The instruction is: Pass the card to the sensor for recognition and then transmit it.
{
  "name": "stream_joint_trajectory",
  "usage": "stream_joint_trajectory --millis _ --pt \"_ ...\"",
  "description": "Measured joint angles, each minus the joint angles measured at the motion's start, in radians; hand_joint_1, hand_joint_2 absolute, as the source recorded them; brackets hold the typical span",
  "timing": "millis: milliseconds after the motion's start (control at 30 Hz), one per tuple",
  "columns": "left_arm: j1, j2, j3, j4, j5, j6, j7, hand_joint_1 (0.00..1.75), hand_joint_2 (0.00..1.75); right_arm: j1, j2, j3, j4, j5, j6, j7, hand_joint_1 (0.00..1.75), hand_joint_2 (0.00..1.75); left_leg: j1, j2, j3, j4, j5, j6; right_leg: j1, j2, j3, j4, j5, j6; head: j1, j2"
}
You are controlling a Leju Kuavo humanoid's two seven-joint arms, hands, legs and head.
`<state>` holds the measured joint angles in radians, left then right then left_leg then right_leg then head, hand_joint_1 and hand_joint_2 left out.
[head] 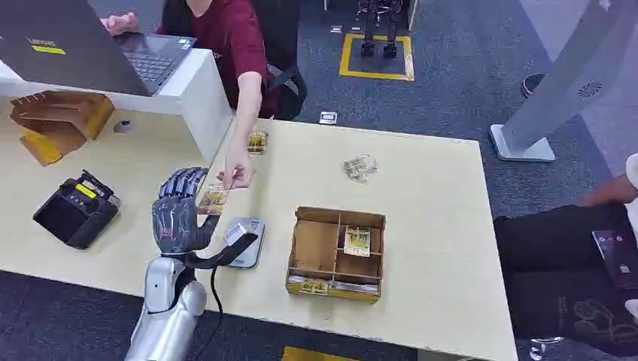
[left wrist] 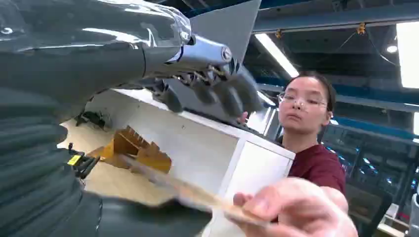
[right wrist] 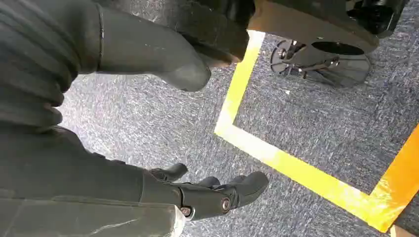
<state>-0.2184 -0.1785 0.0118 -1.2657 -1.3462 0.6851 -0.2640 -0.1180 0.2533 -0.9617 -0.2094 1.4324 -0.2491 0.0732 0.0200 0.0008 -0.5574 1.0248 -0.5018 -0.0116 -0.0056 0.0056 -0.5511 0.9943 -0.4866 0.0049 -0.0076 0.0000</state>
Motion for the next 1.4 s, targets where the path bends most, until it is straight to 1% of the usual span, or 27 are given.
stream_joint_trajectory --millis 300,467,633,733,800,867,900,933,1000,1100,1200,1267,1400 --pt "-0.004 0.0 0.0 0.003 0.026 0.0 -0.032 1.75 1.75 -0.001 0.0 0.002 0.0 0.007 0.0 0.0 0.0 1.75 0.0 0.0 0.0 0.0 0.0 0.0 0.0 0.0 0.0 0.0 0.0 0.0 0.0 0.0" --pt "-0.005 0.0 0.0 0.003 0.06 0.0 -0.058 1.75 1.75 -0.003 0.0 0.004 0.0 0.007 0.0 -0.002 0.0 1.75 0.0 0.0 0.0 0.0 0.0 0.0 0.0 0.0 0.0 0.0 0.0 0.0 0.0 0.0" --pt "-0.006 0.002 0.0 0.007 0.116 0.0 -0.058 1.75 1.75 -0.004 0.0 0.004 0.0 0.005 0.0 -0.003 0.0 1.75 0.0 0.0 0.0 0.0 0.0 0.0 0.0 0.0 0.0 0.0 0.0 0.0 0.0 0.0" --pt "-0.013 0.005 -0.011 0.018 0.176 -0.003 -0.032 1.75 1.75 -0.004 0.0 0.004 0.0 0.001 0.0 -0.003 0.0 1.75 0.0 0.0 0.0 0.0 0.0 0.0 0.0 0.0 0.0 0.0 0.0 0.0 0.0 0.0" --pt "-0.022 0.011 -0.03 0.031 0.252 -0.03 -0.008 1.75 1.75 -0.004 0.0 0.004 0.0 -0.003 -0.001 -0.003 0.0 1.75 0.0 0.0 0.0 0.0 0.0 0.0 0.0 0.0 0.0 0.0 0.0 0.0 0.0 0.0" --pt "-0.028 0.016 -0.047 0.039 0.318 -0.072 0.005 1.75 1.75 -0.004 0.0 0.004 0.0 -0.008 -0.001 -0.005 0.0 1.75 0.0 0.0 0.0 0.0 0.0 0.0 0.0 0.0 0.0 0.0 0.0 0.0 0.0 0.0" --pt "-0.033 0.018 -0.054 0.043 0.351 -0.107 0.014 1.75 1.75 -0.004 0.0 0.004 0.0 -0.011 -0.002 -0.006 0.0 1.75 0.0 0.0 0.0 0.0 0.0 0.0 0.0 0.0 0.0 0.0 0.0 0.0 0.0 0.0" --pt "-0.037 0.021 -0.065 0.049 0.395 -0.156 0.025 1.75 1.75 -0.004 0.0 0.004 0.0 -0.012 -0.002 -0.01 0.0 1.75 0.0 0.0 0.0 0.0 0.0 0.0 0.0 0.0 0.0 0.0 0.0 0.0 0.0 0.0" --pt "-0.045 0.027 -0.085 0.058 0.453 -0.226 0.039 1.75 1.75 -0.004 0.0 0.004 0.0 -0.016 -0.002 -0.011 0.0 1.75 0.0 0.0 0.0 0.0 0.0 0.0 0.0 0.0 0.0 0.0 0.0 0.0 0.0 0.0" --pt "-0.054 0.037 -0.114 0.066 0.521 -0.315 0.056 1.75 1.75 -0.004 0.0 0.004 0.0 -0.022 -0.002 -0.014 0.0 1.75 0.0 0.0 0.0 0.0 0.0 0.0 0.0 0.0 0.0 0.0 0.0 0.0 0.0 0.0" --pt "-0.06 0.046 -0.138 0.076 0.608 -0.409 0.06 1.75 1.75 -0.003 0.0 0.004 0.0 -0.026 -0.003 -0.015 0.0 1.75 0.0 0.0 0.0 0.0 0.0 0.0 0.0 0.0 0.0 0.0 0.0 0.0 0.0 0.0" --pt "-0.062 0.05 -0.151 0.083 0.634 -0.435 0.055 1.75 1.75 -0.003 0.0 0.004 0.0 -0.03 -0.005 -0.019 0.0 1.75 0.0 0.0 0.0 0.0 0.0 0.0 0.0 0.0 0.0 0.0 0.0 0.0 0.0 0.0" --pt "-0.066 0.065 -0.174 0.101 0.648 -0.47 0.055 1.75 1.75 -0.001 0.0 0.003 0.0 -0.035 -0.012 -0.023 0.0 1.75 0.0 0.0 0.0 0.0 0.0 0.0 0.0 0.0 0.0 0.0 0.0 0.0 0.0 0.0"
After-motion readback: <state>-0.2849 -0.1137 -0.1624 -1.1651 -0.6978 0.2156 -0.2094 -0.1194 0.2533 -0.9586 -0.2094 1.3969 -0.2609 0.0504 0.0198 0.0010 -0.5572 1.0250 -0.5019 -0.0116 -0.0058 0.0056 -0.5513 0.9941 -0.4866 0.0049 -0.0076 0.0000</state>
